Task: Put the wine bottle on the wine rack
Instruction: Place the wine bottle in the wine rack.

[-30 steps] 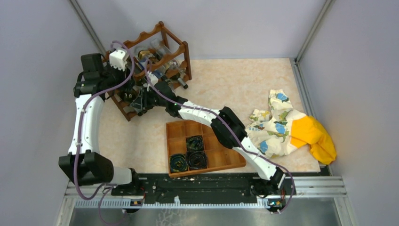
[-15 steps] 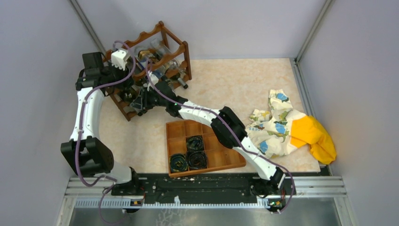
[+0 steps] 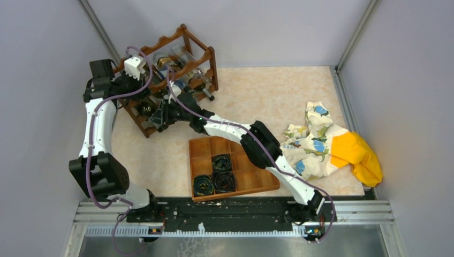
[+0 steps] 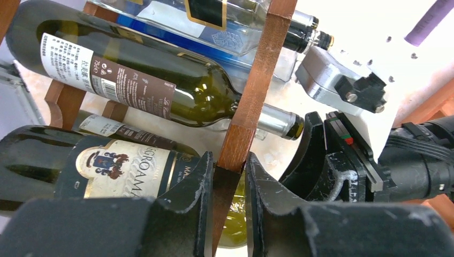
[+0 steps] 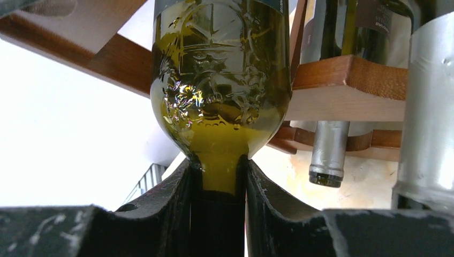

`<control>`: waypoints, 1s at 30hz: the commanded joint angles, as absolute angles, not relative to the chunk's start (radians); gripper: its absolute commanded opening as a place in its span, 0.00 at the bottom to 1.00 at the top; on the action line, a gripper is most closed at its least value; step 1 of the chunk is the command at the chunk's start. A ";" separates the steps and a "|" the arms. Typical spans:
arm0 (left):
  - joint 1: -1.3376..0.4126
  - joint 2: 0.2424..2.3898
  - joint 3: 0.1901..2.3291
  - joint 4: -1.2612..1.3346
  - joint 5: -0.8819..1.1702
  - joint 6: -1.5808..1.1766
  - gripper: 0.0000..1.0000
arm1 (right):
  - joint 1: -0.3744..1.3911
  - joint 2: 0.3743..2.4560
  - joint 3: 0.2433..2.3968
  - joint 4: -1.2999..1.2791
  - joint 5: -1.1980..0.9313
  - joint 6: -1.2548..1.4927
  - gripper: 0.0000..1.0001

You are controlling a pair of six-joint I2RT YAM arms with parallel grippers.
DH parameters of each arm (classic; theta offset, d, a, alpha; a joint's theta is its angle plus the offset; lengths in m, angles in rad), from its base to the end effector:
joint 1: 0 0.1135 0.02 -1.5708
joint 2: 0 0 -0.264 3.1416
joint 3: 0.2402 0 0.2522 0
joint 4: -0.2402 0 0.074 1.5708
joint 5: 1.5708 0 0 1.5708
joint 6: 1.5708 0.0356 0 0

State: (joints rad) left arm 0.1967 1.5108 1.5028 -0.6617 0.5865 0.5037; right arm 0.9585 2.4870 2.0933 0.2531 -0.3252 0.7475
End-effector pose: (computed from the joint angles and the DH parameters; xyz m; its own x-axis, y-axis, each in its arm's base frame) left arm 0.3283 0.0453 0.3707 -0.4063 0.3289 -0.8525 0.5240 0.8482 0.0775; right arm 0.3271 0.4855 0.2206 -0.7098 0.1102 -0.6957 -0.6473 0.2875 0.7059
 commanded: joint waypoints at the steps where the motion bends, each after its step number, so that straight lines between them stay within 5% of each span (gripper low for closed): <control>1: 0.167 1.503 1.489 -0.620 0.833 0.392 0.13 | 0.936 2.330 2.108 0.411 -0.319 0.744 0.00; 22: 0.066 1.498 1.440 -0.560 0.957 0.247 0.15 | 0.927 2.173 1.968 0.339 -0.277 0.586 0.00; 25: 0.066 1.480 1.445 -0.529 0.923 0.197 0.23 | 0.926 2.164 1.981 0.301 -0.274 0.560 0.00; 30: 0.066 1.410 1.452 -0.471 0.790 0.124 0.55 | 0.927 2.154 2.003 0.241 -0.292 0.492 0.00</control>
State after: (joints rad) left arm 0.0998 1.5009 1.4483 -0.5743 0.7784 0.2394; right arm 0.9310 2.3108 1.9255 0.0971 -0.2745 0.5854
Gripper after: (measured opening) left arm 0.457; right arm 0.322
